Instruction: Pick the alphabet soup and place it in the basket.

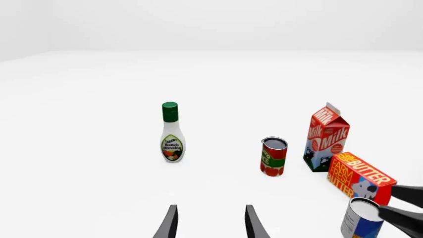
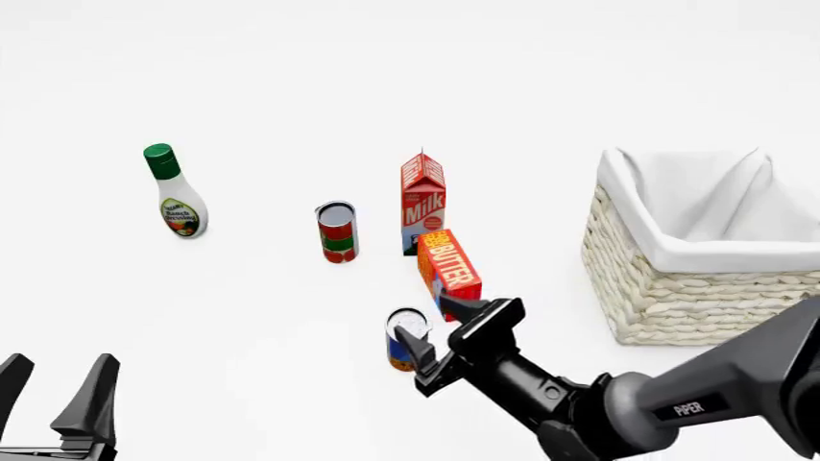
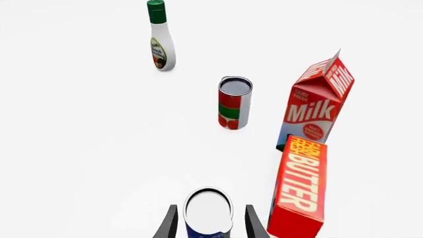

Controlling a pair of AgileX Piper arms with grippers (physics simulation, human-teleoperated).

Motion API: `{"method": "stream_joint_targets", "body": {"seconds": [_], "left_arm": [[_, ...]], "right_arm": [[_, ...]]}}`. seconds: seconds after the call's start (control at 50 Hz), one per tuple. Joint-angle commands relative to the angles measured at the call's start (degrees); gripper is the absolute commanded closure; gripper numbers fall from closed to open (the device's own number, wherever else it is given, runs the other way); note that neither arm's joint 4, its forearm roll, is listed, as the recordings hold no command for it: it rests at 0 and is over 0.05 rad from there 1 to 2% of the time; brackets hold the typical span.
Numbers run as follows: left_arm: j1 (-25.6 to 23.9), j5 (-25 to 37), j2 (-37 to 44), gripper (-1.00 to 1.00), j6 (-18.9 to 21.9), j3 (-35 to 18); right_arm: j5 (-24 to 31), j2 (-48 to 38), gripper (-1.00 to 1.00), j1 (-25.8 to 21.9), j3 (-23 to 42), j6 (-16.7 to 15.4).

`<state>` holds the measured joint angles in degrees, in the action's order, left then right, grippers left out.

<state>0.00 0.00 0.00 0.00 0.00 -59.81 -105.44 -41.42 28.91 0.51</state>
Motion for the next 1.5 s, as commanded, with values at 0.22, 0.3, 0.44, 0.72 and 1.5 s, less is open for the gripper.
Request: {"method": "stream_joint_targets", "body": {"seconds": [0.22,0.3,0.44,0.72,1.5], "left_arm": [[0.0,0.0,0.0,-1.0,0.0,0.0],[0.0,0.0,0.0,-1.0,0.0,0.0],[0.0,0.0,0.0,-1.0,0.0,0.0],[0.0,0.0,0.0,-1.0,0.0,0.0],[0.0,0.0,0.0,-1.0,0.0,0.0]], "right_arm": [[-0.96,-3.68,-1.0,0.11,1.41,0.26],[-1.02,-4.45,-1.0,0.06,1.8,0.28],[-1.34,-5.71,-1.0,0.08,2.33,0.19],[-2.06,-8.21,-1.0,-0.22,3.25,0.19],[-2.31,-13.87,-1.0,-0.67,6.28,0.89]]}}
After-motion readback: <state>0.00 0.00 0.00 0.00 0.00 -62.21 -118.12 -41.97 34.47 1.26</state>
